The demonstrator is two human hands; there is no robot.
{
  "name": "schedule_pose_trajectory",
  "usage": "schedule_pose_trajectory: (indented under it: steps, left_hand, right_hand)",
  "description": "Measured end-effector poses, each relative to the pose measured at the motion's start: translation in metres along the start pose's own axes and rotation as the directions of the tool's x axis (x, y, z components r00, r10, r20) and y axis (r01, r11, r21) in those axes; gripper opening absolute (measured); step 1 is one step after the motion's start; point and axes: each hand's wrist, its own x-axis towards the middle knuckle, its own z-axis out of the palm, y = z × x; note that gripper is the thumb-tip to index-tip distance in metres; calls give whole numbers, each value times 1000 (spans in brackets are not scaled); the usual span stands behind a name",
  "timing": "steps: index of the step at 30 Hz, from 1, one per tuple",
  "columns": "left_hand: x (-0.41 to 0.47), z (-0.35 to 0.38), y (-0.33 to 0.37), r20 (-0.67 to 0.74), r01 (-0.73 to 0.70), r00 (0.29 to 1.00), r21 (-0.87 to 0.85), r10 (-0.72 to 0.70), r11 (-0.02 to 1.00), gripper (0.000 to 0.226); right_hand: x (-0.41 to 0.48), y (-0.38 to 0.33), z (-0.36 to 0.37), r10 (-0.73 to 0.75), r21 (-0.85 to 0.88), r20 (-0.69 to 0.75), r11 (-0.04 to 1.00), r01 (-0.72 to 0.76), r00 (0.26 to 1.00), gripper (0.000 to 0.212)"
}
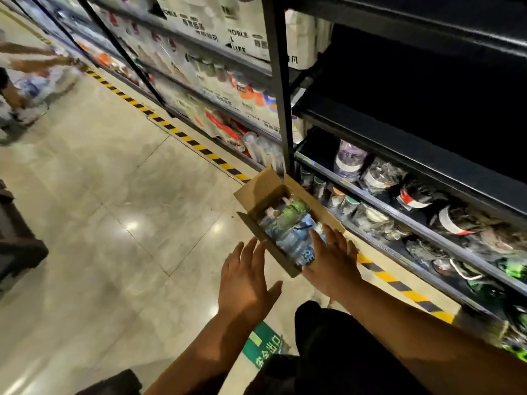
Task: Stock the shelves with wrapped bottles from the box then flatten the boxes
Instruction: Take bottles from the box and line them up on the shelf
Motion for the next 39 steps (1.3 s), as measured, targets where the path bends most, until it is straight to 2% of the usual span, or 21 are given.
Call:
schedule_pose_trajectory:
  steps: [3,7,12,15,19,23,25,29,34,39]
  left_hand:
    - [47,1,-15,21,-57,998,26,57,998,86]
    - [102,3,-29,139,-122,984,71,111,990,87]
    - [192,35,-52,300,-226,934,67,196,972,90]
    - [246,74,-67,361,-310,893,61,268,949,90]
    - [308,143,-89,483,-428,799,41,357,903,91]
    - [370,223,-118,529,-536,739,84,418,840,87]
    - [397,263,-128,563,-492,742,88,364,866,88]
    - [435,341,-141,655,-288,736,79,167,954,100]
    - [475,428,-149,685,-121,727,72,39,990,113]
    - [495,479,-151,609,-5,792,71,-39,997,119]
  right_hand:
    - [42,-3,-11,11,-18,41,1000,-10,999,87]
    - [88,-11,-23,84,-1,51,996,-84,995,87]
    - [143,-16,-1,245,132,26,960,-246,969,88]
    - [178,-11,40,389,225,56,892,-391,919,91]
    - [227,-12,108,590,317,105,743,-589,801,93]
    - [288,-18,178,667,429,144,623,-654,731,92]
    - [317,-23,217,690,475,195,556,-682,697,92]
    - [359,-33,293,752,576,283,362,-733,595,100]
    - [370,-32,350,742,616,291,337,-712,604,88]
    - [371,-18,370,743,643,303,302,-703,597,88]
